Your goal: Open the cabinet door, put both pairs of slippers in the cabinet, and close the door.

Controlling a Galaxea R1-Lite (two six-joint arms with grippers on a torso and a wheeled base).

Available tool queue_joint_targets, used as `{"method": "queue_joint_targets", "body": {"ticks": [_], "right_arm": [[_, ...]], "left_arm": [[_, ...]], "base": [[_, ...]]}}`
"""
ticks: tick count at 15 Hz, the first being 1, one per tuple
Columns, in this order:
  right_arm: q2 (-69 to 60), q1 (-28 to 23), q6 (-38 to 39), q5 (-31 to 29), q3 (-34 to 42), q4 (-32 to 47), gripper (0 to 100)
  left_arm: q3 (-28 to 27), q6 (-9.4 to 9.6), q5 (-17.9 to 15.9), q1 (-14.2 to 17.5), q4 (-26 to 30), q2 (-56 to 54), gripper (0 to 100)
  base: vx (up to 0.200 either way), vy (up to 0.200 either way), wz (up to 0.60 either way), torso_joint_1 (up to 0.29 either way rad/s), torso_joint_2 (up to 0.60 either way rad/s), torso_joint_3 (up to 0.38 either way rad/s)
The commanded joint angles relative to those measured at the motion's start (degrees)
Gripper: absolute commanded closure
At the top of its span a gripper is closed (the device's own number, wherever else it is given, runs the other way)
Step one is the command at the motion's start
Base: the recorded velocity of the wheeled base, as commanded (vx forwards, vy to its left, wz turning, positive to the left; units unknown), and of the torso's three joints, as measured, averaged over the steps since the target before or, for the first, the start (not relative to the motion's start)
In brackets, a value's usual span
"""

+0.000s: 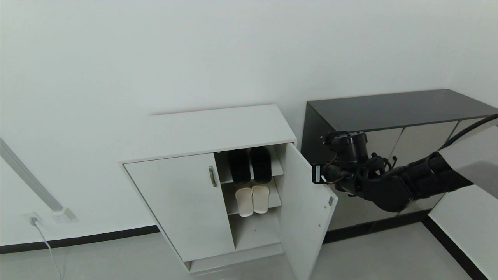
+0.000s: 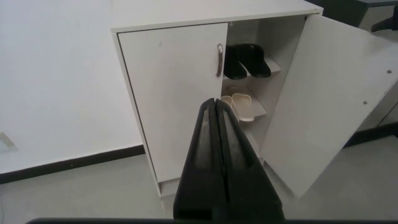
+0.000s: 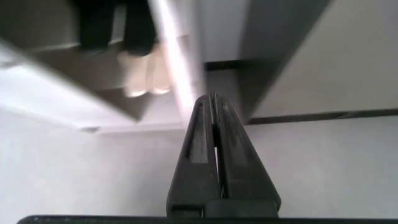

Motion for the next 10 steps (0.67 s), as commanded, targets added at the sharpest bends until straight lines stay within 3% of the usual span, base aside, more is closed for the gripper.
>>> {"method": "queue_joint_targets", "body": {"ticks": [1,5,7,10], "right_arm": [[-5.4,4.1,1.0,0.0,3.7,-0.2,100],[-7.5,7.6,1.5,-0.5,7.3,-4.3,100],[-7.6,8.0,0.9,0.0,9.8,-10.2,100],[-7.4,7.9,0.7,0.8,10.4,-11.5,100]], "left_arm": [[0.0,0.0,0.0,0.0,0.0,0.0,100],[0.0,-0.09,0.0,0.0,0.0,0.1,100],[0.0,-0.09,0.0,0.0,0.0,0.0,100],[0.0,-0.09,0.1,0.0,0.0,0.0,100]], "base": [[0.0,0.0,0.0,0.0,0.0,0.0],[0.0,0.0,0.0,0.0,0.0,0.0],[0.0,0.0,0.0,0.0,0.0,0.0],[0.0,0.0,0.0,0.0,0.0,0.0]]}}
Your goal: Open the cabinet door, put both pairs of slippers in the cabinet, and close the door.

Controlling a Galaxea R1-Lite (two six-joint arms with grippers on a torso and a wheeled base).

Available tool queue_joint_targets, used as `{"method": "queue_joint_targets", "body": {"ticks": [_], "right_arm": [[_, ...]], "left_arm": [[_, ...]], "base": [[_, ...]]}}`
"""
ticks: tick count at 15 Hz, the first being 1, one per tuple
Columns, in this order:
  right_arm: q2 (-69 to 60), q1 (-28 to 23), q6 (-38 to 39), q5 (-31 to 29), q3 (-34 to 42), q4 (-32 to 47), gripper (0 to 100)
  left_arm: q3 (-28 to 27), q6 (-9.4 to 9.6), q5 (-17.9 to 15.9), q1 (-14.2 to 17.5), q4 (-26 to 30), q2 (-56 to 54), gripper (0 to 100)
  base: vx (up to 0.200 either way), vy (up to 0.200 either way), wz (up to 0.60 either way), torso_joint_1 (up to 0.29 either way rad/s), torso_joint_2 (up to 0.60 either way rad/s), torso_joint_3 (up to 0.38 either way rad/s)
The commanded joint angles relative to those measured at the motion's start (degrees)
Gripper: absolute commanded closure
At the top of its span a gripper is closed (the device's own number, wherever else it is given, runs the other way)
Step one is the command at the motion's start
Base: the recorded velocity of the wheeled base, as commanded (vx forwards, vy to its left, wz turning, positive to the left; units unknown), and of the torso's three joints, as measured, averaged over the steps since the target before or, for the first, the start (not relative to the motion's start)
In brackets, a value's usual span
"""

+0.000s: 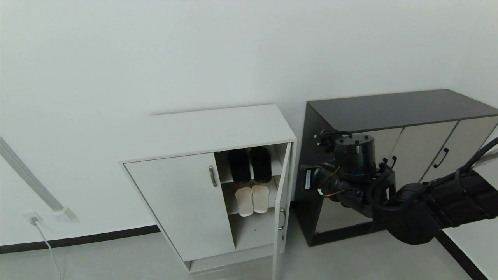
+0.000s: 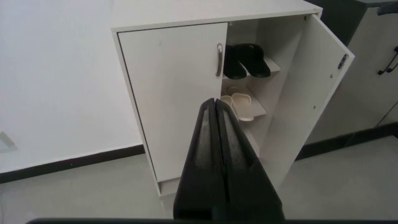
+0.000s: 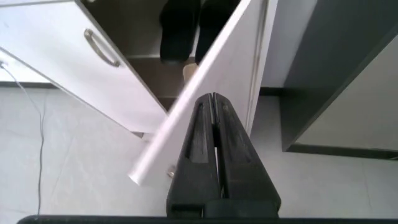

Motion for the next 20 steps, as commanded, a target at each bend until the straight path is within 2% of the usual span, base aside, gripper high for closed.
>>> {"method": "queue_joint_targets", "body": {"ticks": [1,5,10,15,19,20], "right_arm": [[-0.2,0.0,-0.2,0.1,0.5,-0.1,100],[0.5,0.3,-3.3,0.0,1.7,-0.1,100],[1.0,0.7,-3.9,0.3,2.9,-0.3,100],[0.5,0.6,-4.7,1.8,4.5,-2.2,100],[-3.1,-0.7,-6.7,1.6,10.7,-2.2,100],[-4.1,-0.8,-6.7,1.8,12.2,-2.2,100]], "left_arm": [[0.0,0.0,0.0,0.0,0.0,0.0,100],[0.0,0.09,0.0,0.0,0.0,0.0,100],[0.0,0.09,0.0,0.0,0.0,0.0,100],[0.0,0.09,0.0,0.0,0.0,0.0,100],[0.0,0.0,0.0,0.0,0.0,0.0,100],[0.0,0.0,0.0,0.0,0.0,0.0,100]], "base": [[0.0,0.0,0.0,0.0,0.0,0.0],[0.0,0.0,0.0,0.0,0.0,0.0],[0.0,0.0,0.6,0.002,0.0,0.003],[0.0,0.0,0.0,0.0,0.0,0.0],[0.0,0.0,0.0,0.0,0.0,0.0],[0.2,0.0,0.0,0.002,0.0,0.002]]}}
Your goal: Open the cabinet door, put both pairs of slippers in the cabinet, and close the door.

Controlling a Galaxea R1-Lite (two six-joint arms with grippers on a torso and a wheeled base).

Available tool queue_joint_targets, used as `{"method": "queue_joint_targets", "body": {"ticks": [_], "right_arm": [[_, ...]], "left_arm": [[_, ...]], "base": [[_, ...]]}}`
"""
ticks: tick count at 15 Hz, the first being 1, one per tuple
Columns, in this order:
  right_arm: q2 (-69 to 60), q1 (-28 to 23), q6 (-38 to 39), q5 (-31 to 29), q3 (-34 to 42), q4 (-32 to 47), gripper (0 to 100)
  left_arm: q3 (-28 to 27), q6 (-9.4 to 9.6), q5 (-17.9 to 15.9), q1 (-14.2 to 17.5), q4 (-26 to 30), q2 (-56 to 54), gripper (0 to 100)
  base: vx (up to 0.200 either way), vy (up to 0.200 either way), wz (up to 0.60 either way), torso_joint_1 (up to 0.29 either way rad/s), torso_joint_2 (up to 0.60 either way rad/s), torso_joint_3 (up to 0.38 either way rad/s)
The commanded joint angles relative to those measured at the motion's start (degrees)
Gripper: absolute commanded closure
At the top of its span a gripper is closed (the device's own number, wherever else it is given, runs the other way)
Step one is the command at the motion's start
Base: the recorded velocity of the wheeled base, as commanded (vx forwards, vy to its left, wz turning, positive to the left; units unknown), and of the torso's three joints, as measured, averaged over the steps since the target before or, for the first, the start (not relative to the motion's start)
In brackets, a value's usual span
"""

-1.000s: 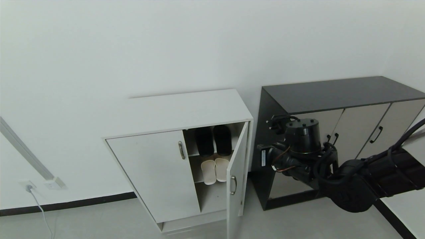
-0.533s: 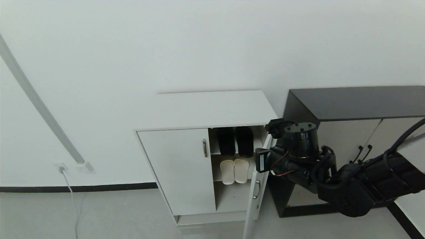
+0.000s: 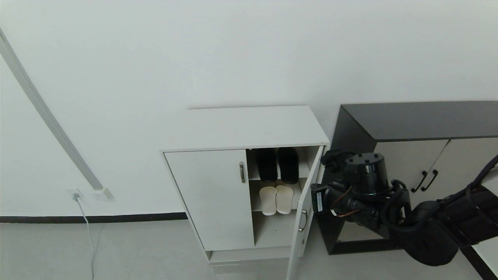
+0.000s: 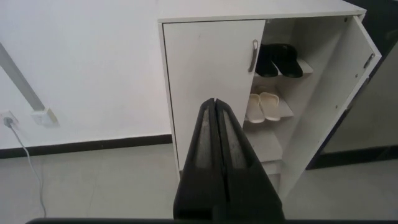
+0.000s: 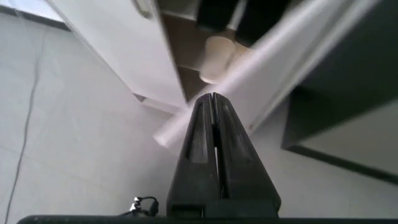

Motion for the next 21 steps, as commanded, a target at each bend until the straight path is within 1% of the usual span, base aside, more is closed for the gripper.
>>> {"method": "queue_joint_targets", "body": {"ticks": [1,4,7,10,15,21], "right_arm": [[-2.7,-0.1,0.1,0.1,3.5,-0.1,100],[-3.1,-0.1,0.3,-0.1,7.3,-0.1,100],[-2.3,-0.1,0.5,0.2,9.9,-2.1,100],[1.0,-0.4,0.3,0.2,9.8,-6.2,100],[6.8,-1.0,0.3,0.1,5.7,-9.2,100],[14.3,-2.0,-0.1,0.2,-5.2,-9.4,100]], "left_arm": [[0.0,0.0,0.0,0.0,0.0,0.0,100],[0.0,0.0,0.0,0.0,0.0,0.0,100],[0.0,0.0,0.0,0.0,0.0,0.0,100],[0.0,-0.09,0.0,0.0,0.0,0.0,100],[0.0,-0.09,0.4,0.0,0.0,0.0,100],[0.0,-0.18,0.7,0.0,0.0,0.0,100]], "base": [[0.2,0.0,0.0,0.007,0.0,0.007],[0.2,0.0,0.0,-0.004,0.0,0.007],[0.0,0.0,0.0,0.0,0.0,0.0],[0.0,0.0,0.0,0.0,0.0,0.0],[0.0,0.0,0.0,0.0,0.0,0.0],[0.0,0.0,0.0,0.0,0.0,0.0]]}}
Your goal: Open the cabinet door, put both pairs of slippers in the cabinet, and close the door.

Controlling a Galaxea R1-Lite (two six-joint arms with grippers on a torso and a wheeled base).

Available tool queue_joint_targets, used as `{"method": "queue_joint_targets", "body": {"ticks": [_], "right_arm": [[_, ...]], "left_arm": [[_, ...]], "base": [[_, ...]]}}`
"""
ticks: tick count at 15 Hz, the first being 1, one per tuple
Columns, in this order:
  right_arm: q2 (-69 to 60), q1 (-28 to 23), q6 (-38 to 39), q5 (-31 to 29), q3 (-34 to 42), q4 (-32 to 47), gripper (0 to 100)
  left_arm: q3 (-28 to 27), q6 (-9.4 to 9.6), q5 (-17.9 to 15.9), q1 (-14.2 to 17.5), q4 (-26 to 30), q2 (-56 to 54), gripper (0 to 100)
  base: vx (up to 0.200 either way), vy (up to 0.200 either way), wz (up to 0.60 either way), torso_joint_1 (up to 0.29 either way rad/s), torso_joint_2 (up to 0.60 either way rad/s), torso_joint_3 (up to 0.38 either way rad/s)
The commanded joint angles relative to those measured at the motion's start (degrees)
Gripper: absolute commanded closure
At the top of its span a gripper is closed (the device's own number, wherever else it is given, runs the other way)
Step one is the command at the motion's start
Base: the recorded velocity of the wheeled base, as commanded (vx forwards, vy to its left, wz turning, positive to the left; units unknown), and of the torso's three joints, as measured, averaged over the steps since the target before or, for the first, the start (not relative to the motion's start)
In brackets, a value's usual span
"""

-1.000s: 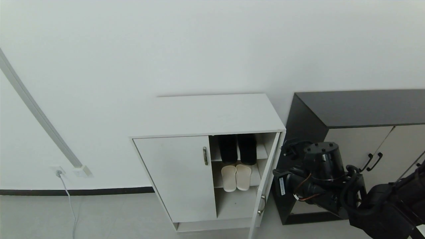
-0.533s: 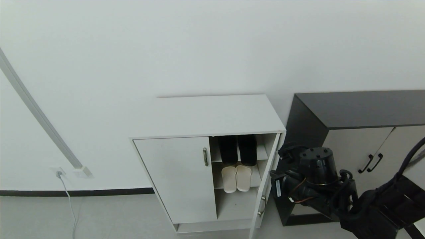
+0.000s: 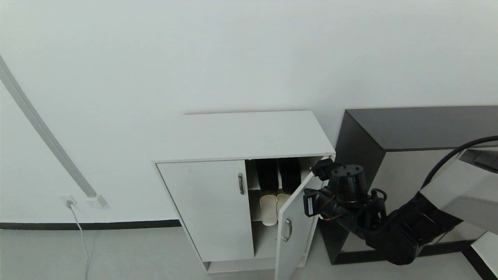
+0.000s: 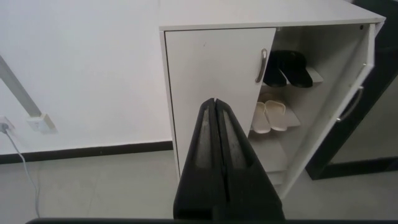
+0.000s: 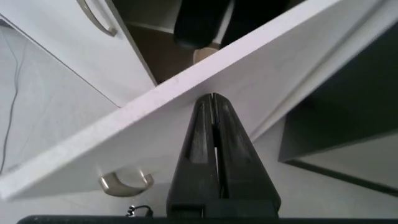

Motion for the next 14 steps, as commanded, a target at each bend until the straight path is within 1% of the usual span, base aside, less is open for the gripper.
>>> {"method": "queue_joint_targets", "body": {"ticks": [1,7,8,10,14], "right_arm": [[4.5,-0.1,0.0,0.0,-4.2,-0.1,100],[11.0,-1.8,0.0,-0.1,-13.5,-0.1,100],[12.6,-2.0,0.0,-0.2,-16.2,-0.1,100],[14.4,-2.4,0.0,-0.2,-19.3,-0.1,100],[16.0,-3.1,0.0,-0.2,-22.5,0.2,100]], "left_arm": [[0.0,-0.01,0.0,0.0,0.0,0.0,100],[0.0,-0.01,0.0,0.0,0.0,0.0,100],[0.0,-0.01,0.0,0.0,0.0,0.0,100],[0.0,-0.09,0.0,0.0,0.0,0.0,100],[0.0,-0.09,0.0,0.0,0.0,0.0,100]], "base": [[0.0,0.0,0.0,0.0,0.0,0.0],[0.0,0.0,0.0,0.0,0.0,0.0],[0.0,0.0,0.0,0.0,0.0,0.0],[0.0,0.0,0.0,0.0,0.0,0.0],[0.0,0.0,0.0,0.0,0.0,0.0]]}}
